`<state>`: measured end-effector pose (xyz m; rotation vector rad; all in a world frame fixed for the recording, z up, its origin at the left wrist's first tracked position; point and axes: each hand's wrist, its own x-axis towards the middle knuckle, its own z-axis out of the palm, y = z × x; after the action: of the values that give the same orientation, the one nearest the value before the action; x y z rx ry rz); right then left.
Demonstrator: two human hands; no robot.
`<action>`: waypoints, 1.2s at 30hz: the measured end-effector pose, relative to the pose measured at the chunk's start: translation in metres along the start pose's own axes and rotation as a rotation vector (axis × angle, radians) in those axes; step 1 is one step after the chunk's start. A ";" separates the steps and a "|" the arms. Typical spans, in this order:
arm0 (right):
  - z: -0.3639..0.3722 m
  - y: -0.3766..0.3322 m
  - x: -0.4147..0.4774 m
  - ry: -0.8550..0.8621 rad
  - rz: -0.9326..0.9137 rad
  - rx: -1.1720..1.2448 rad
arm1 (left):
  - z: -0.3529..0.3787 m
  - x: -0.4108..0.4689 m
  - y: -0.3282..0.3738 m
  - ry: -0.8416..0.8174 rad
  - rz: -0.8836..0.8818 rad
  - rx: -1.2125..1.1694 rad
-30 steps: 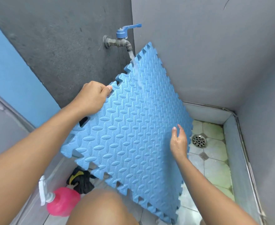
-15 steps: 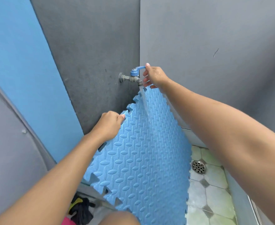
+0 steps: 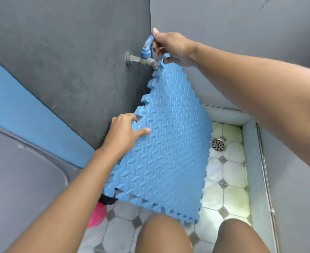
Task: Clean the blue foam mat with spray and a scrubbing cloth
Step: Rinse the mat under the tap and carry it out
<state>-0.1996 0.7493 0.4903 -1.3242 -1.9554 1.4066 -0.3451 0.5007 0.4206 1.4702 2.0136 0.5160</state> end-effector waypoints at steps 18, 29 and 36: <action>-0.093 -0.138 -0.265 -0.201 -0.306 -1.099 | -0.189 -0.223 0.142 -0.090 -0.052 0.023; 0.102 -0.258 -0.366 -0.745 -0.694 -1.088 | -0.224 -0.515 0.116 0.225 -0.837 -0.146; 0.293 -0.300 -0.509 -1.130 -1.195 -1.099 | -0.127 -0.727 0.113 0.570 -1.424 -0.410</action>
<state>-0.3144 0.1482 0.7358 0.8684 -3.4073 0.2837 -0.1881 -0.1490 0.7526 -0.5485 2.5279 0.6270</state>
